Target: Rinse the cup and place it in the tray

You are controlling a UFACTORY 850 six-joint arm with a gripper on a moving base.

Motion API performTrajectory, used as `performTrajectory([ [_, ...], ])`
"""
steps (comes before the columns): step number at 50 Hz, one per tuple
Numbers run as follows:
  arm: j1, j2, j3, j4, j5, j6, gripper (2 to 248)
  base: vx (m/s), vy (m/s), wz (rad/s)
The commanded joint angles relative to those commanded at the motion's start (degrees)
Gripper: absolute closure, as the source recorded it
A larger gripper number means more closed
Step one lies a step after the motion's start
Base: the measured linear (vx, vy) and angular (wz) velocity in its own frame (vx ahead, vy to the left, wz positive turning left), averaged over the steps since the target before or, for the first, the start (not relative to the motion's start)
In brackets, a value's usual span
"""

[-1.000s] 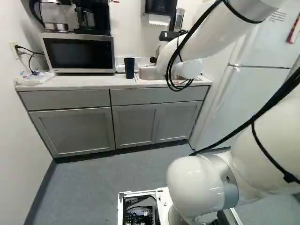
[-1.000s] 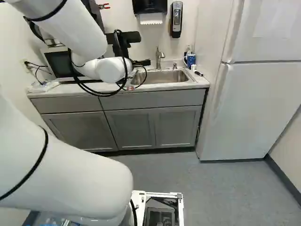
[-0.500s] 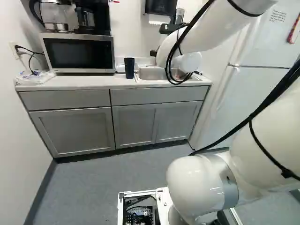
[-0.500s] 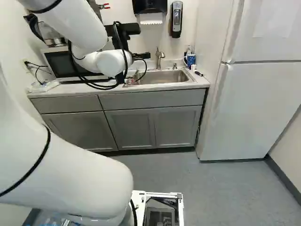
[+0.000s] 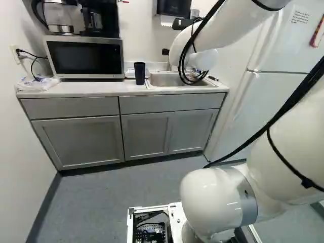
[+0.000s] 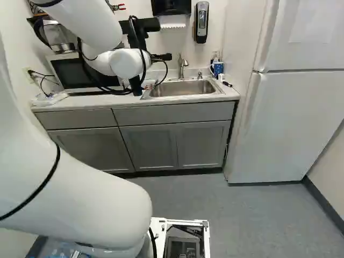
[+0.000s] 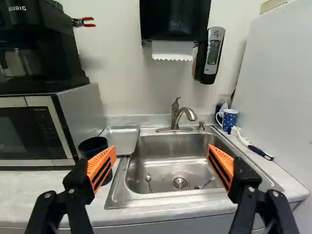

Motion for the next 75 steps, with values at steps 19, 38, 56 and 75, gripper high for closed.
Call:
performTrajectory([
  [19, 0.00, -0.43, -2.67, 0.00, -2.22, 0.00, 3, 0.000, 0.000, 0.000],
  [38, 0.00, -0.60, -5.05, 0.00, -4.65, 0.00, 3, 0.000, 0.000, 0.000],
  [56, 0.00, -0.75, -7.31, 0.00, -6.53, 0.00, 3, 0.000, 0.000, 0.000],
  [75, 0.00, -0.69, -7.83, 0.00, -6.53, 0.00, 3, 0.000, 0.000, 0.000],
])
